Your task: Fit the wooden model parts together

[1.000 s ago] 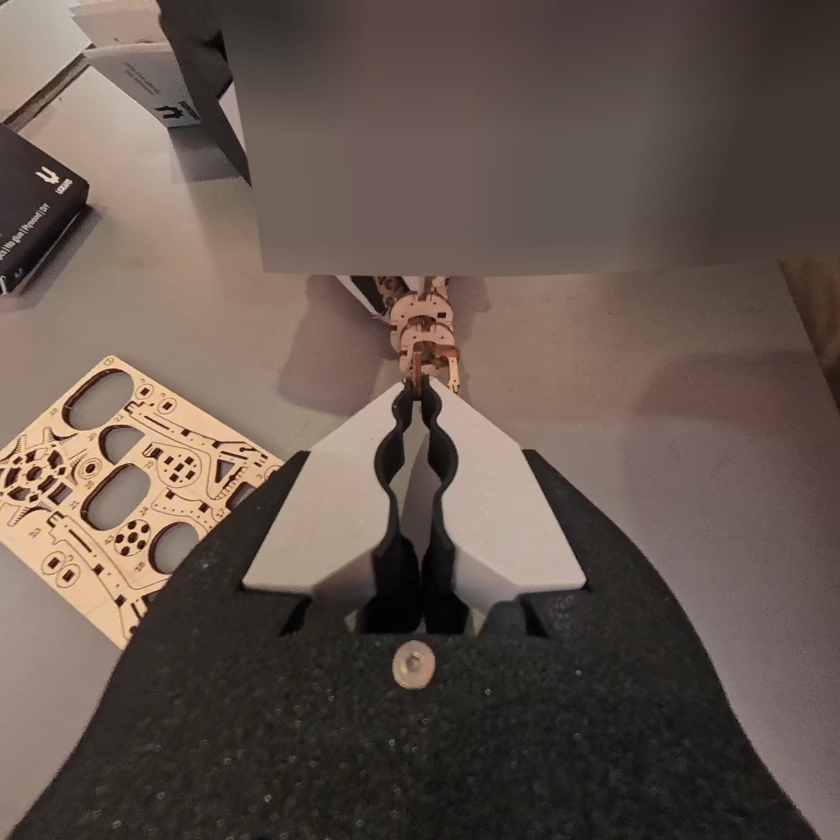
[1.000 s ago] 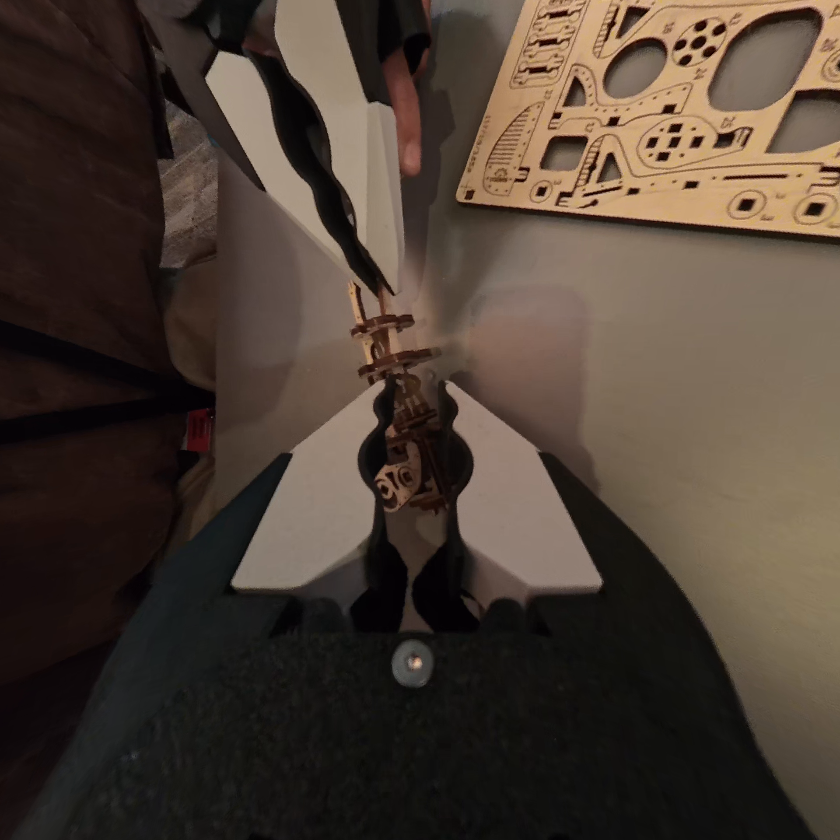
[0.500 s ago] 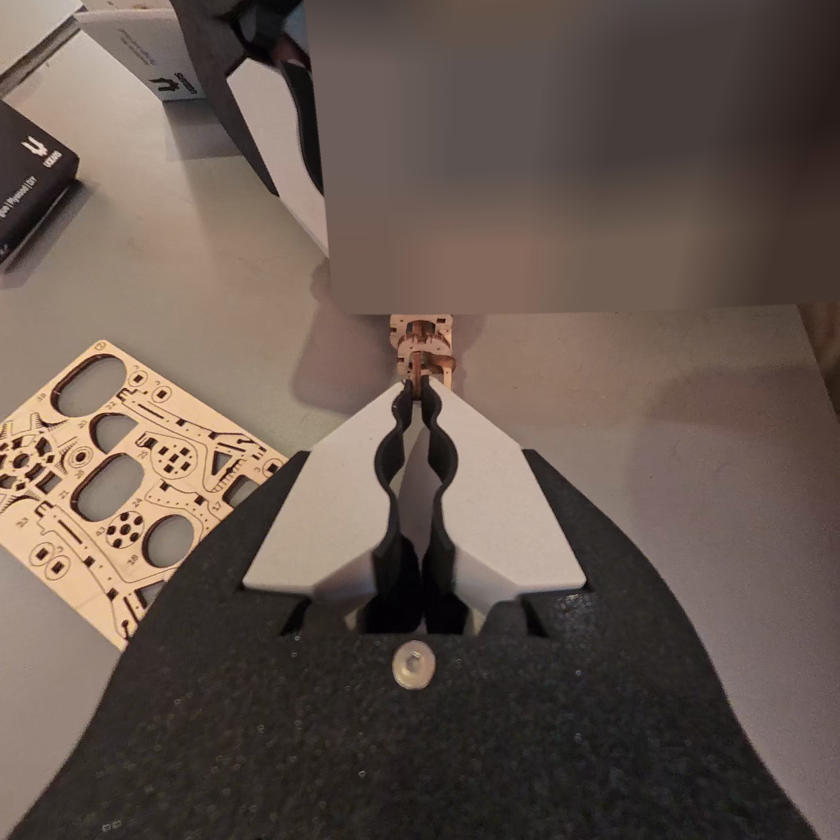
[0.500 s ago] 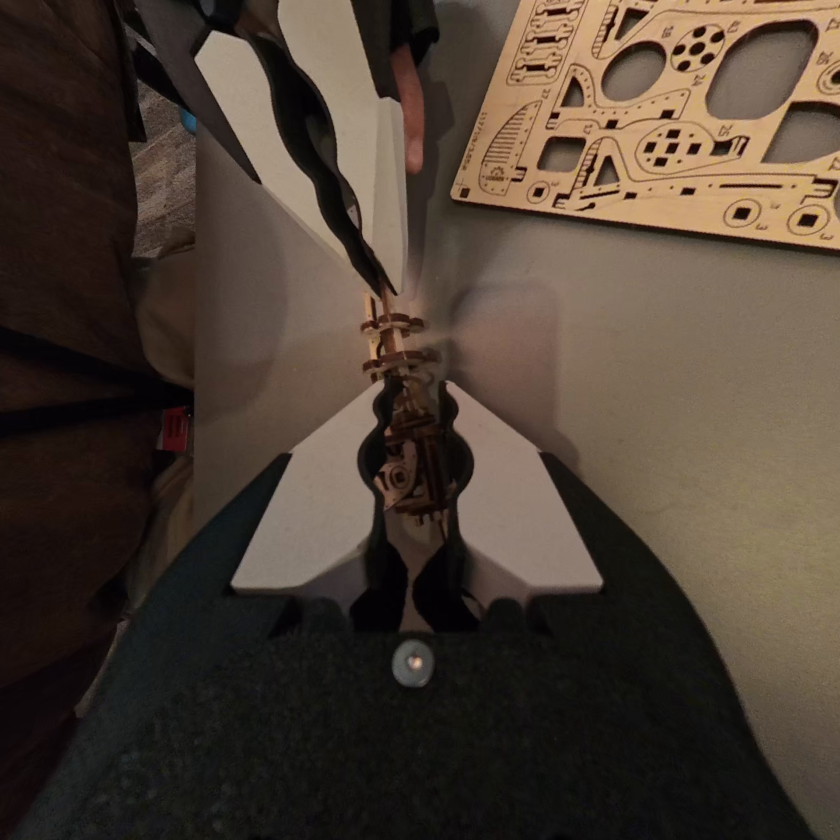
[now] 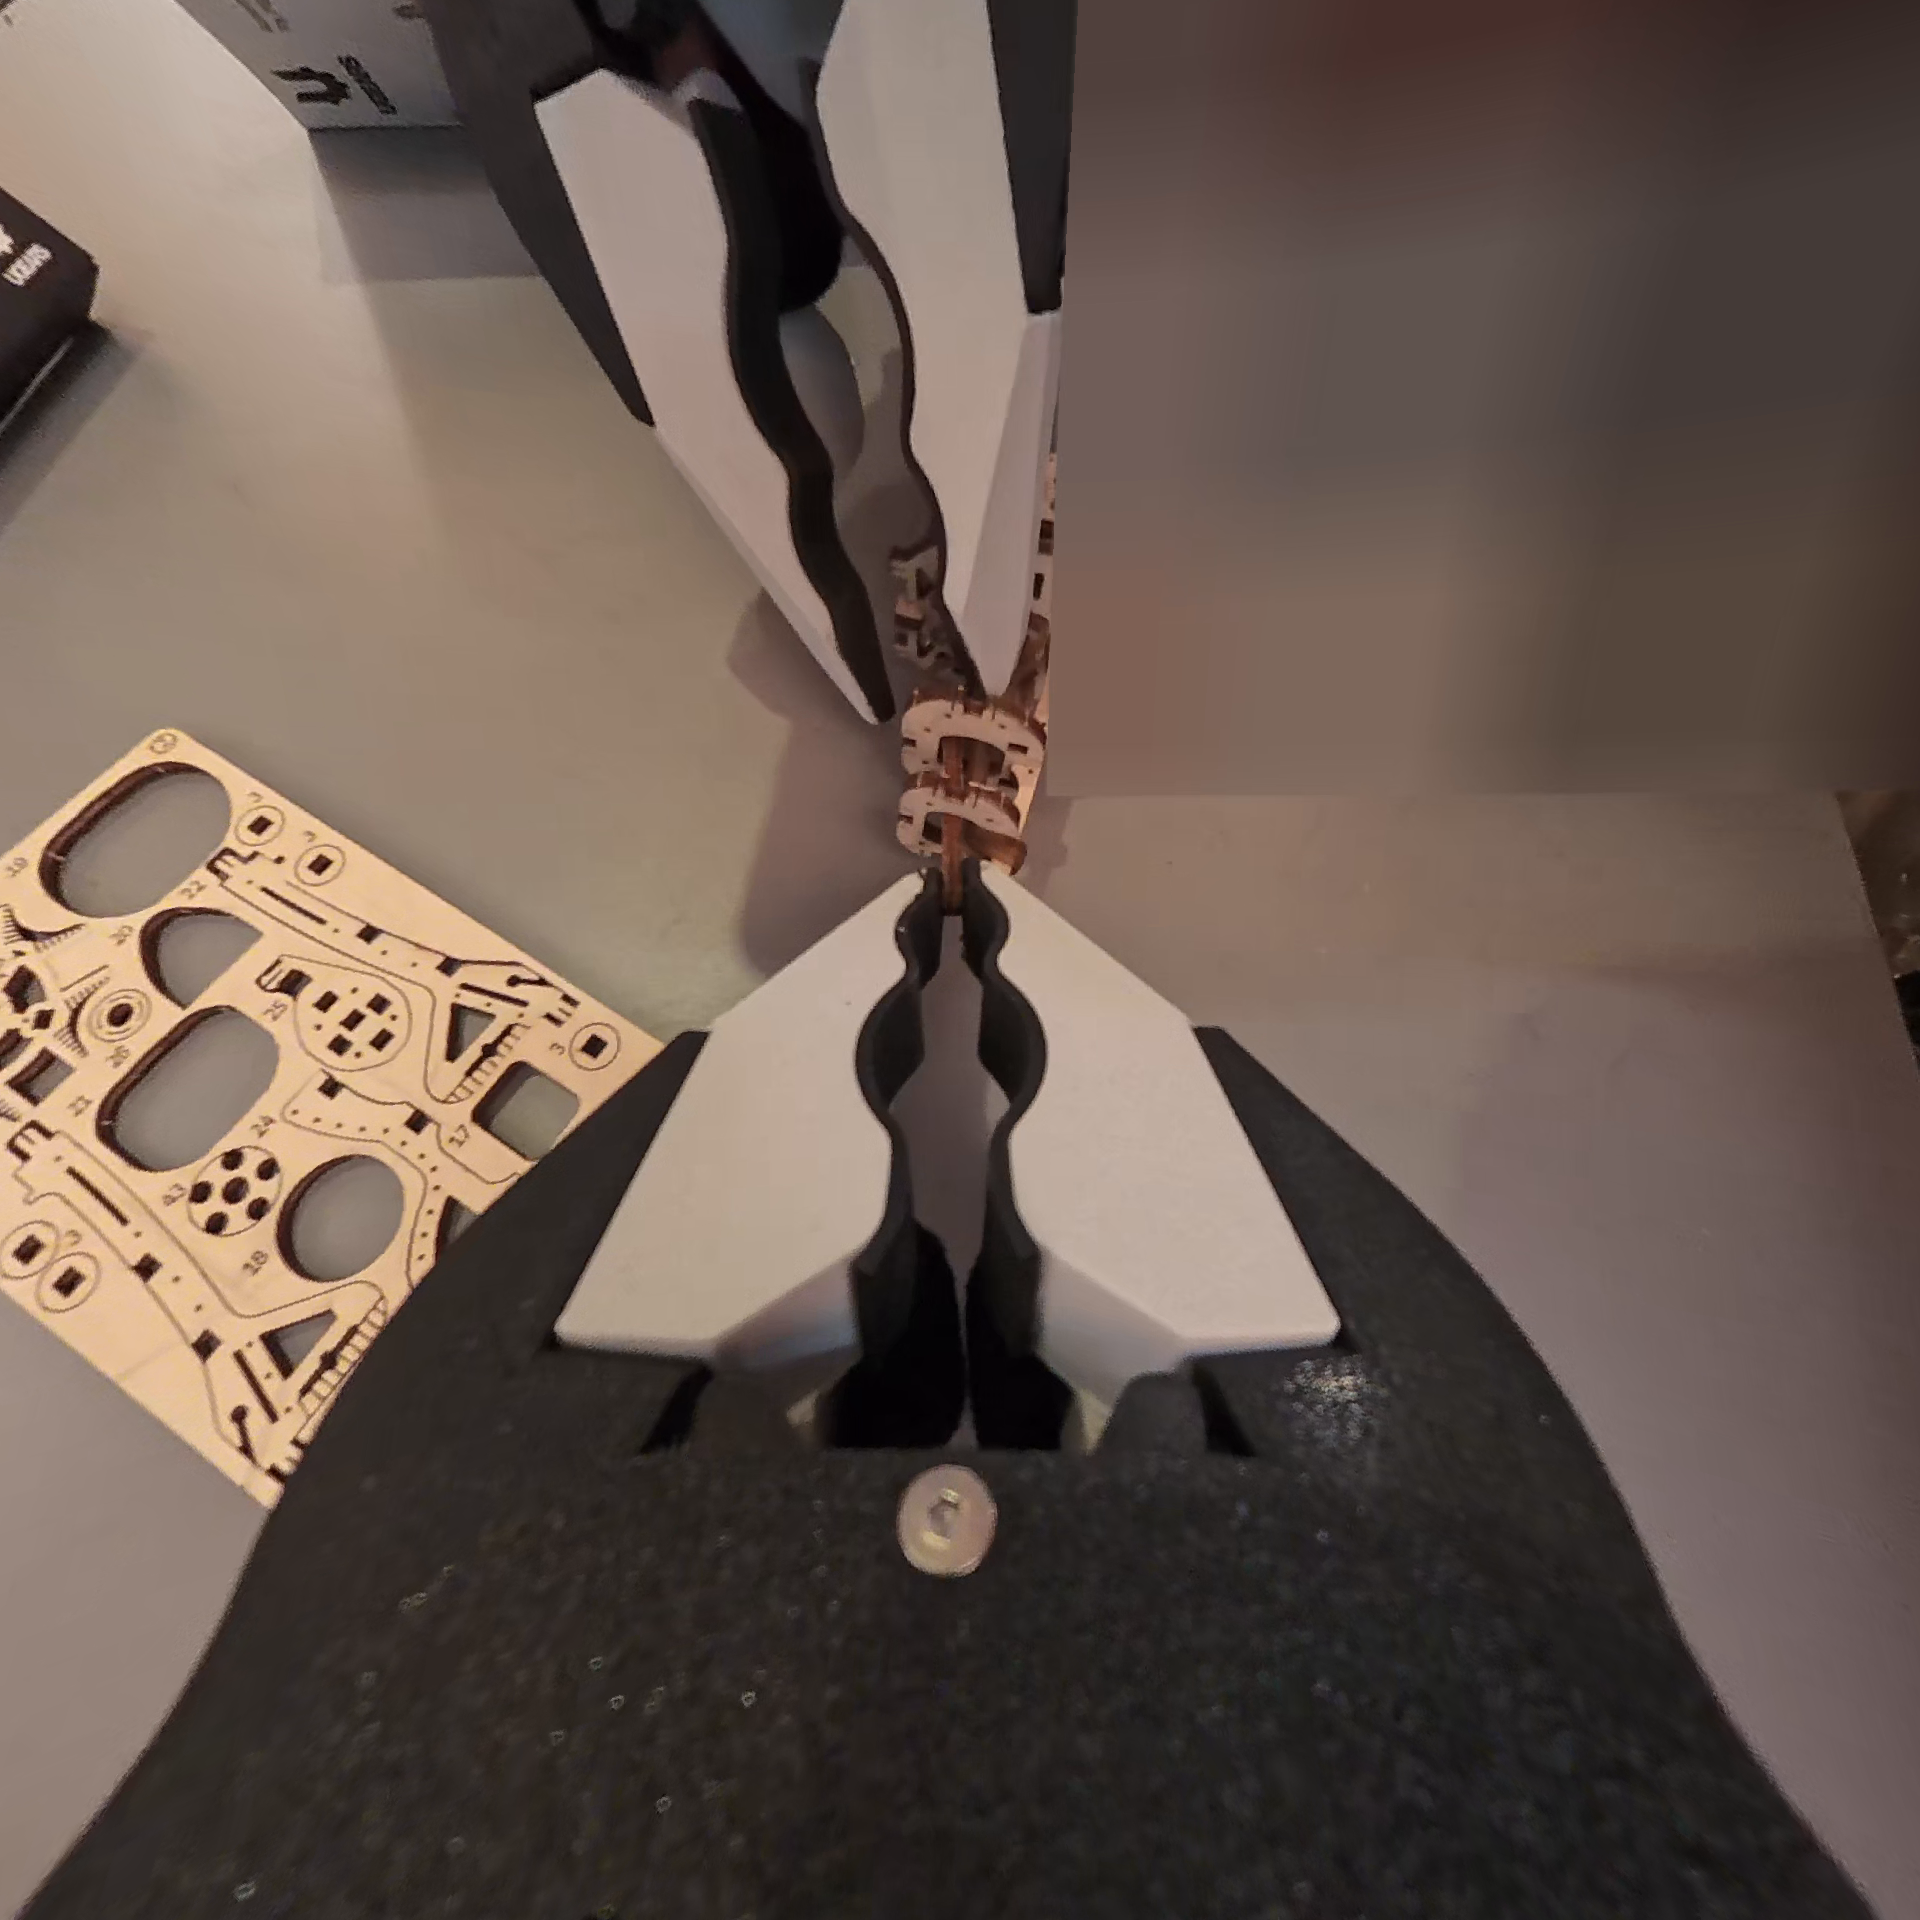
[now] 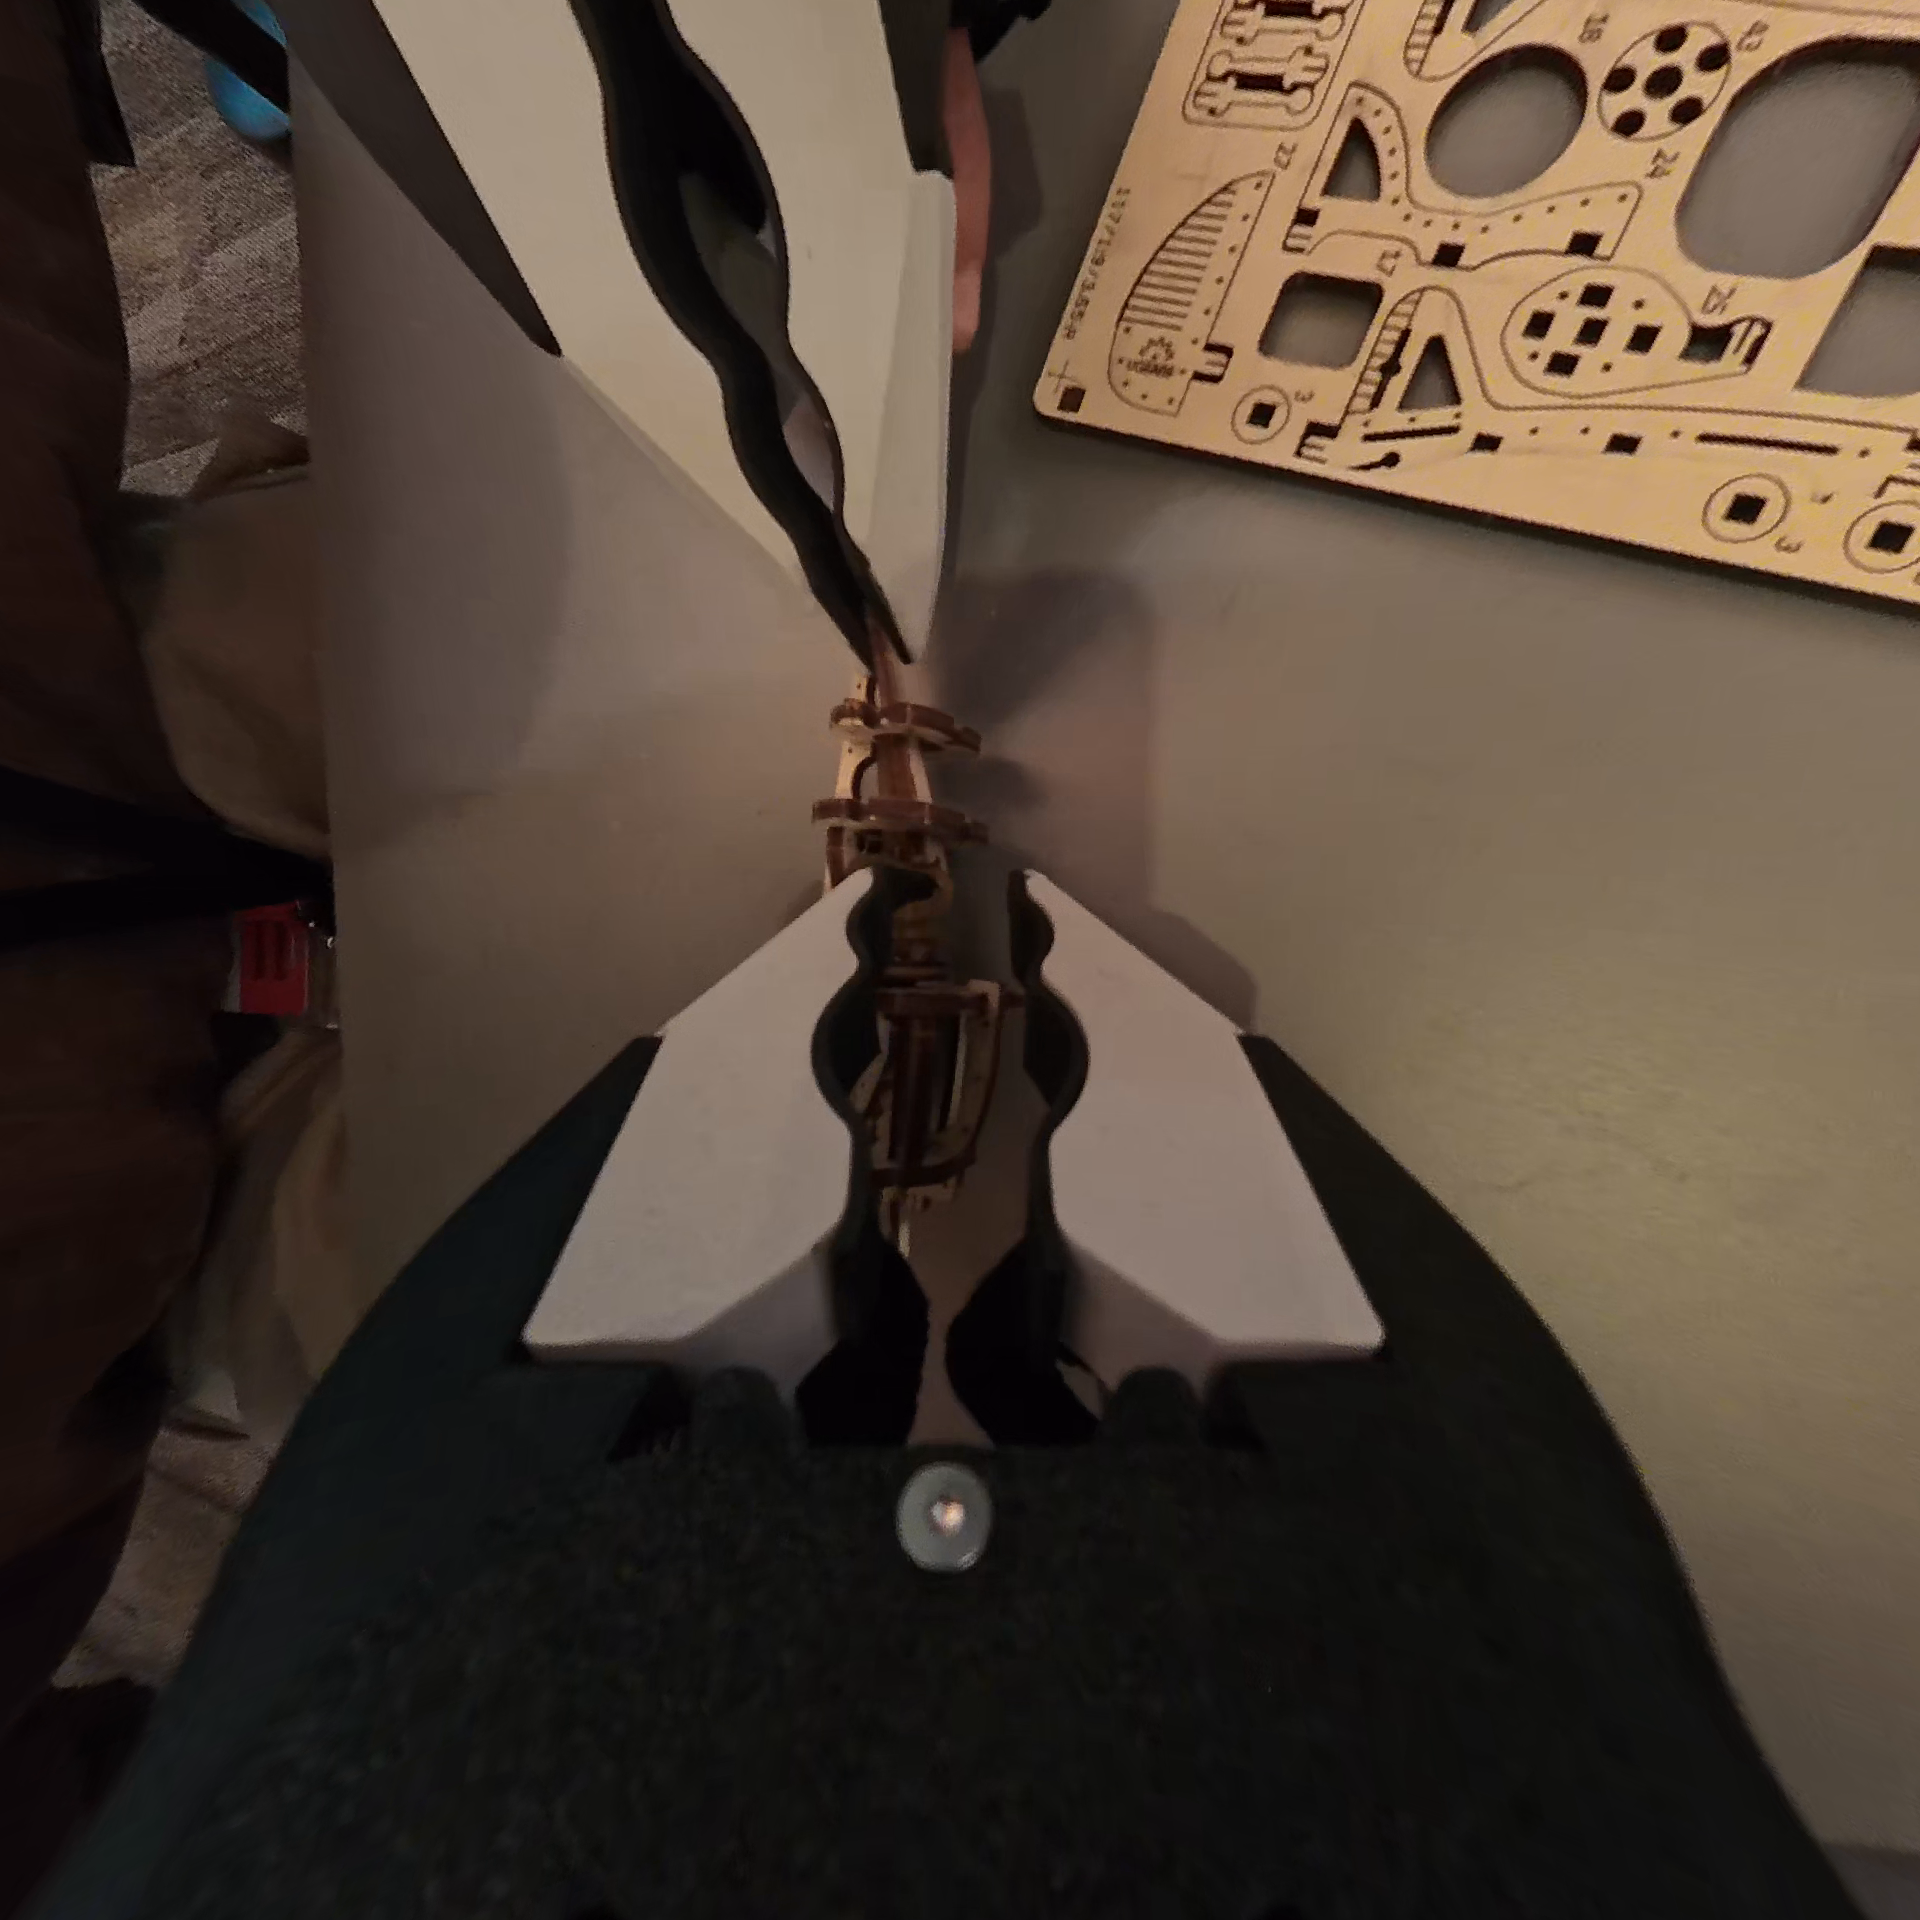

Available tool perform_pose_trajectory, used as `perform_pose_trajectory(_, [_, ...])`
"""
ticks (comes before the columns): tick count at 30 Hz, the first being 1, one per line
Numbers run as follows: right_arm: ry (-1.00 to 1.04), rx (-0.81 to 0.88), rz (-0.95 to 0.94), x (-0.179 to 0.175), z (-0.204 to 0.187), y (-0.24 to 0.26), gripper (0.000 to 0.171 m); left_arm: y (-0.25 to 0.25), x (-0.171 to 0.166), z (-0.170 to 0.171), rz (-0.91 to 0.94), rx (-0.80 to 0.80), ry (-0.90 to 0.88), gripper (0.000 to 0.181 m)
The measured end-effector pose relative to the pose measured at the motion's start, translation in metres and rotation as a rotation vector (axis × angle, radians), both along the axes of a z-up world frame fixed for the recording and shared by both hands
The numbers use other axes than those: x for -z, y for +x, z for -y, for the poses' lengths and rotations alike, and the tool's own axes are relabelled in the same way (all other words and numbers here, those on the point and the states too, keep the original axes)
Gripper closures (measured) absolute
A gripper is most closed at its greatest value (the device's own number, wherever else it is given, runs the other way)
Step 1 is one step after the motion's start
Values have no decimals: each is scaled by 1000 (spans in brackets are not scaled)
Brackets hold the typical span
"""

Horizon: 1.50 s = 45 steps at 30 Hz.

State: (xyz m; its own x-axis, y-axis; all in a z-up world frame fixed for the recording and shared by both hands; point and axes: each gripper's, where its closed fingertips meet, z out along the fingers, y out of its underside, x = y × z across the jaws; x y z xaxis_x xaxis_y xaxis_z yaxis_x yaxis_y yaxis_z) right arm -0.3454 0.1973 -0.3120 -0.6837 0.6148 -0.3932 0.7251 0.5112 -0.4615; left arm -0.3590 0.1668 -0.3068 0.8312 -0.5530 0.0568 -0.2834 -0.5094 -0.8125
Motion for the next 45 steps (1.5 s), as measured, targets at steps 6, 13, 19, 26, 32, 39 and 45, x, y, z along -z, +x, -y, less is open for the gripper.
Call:
perform_pose_trajectory(6, [-49, 11, 46, 3, 1, 0, 150, 0, -1, 1, 6, -2, 2, 181])
perform_pose_trajectory(13, [-66, 11, 64, 4, 2, 1, 148, 0, -2, 4, 24, 13, -5, 181])
perform_pose_trajectory(19, [-57, 3, 77, 7, 0, 3, 148, -2, -6, 6, 80, 12, -12, 181])
perform_pose_trajectory(26, [-51, 0, 80, 7, -1, 4, 147, -9, -6, 12, 74, 10, -12, 181])
perform_pose_trajectory(32, [-50, -4, 74, 6, -1, 4, 147, -12, -7, 15, 100, 14, -20, 181])
perform_pose_trajectory(39, [-87, -8, 40, -4, 1, 1, 149, -12, -8, 15, 117, 16, -25, 181])
perform_pose_trajectory(45, [-161, 18, 30, -23, -2, -2, 147, -8, 4, 16, 33, 30, -52, 180])
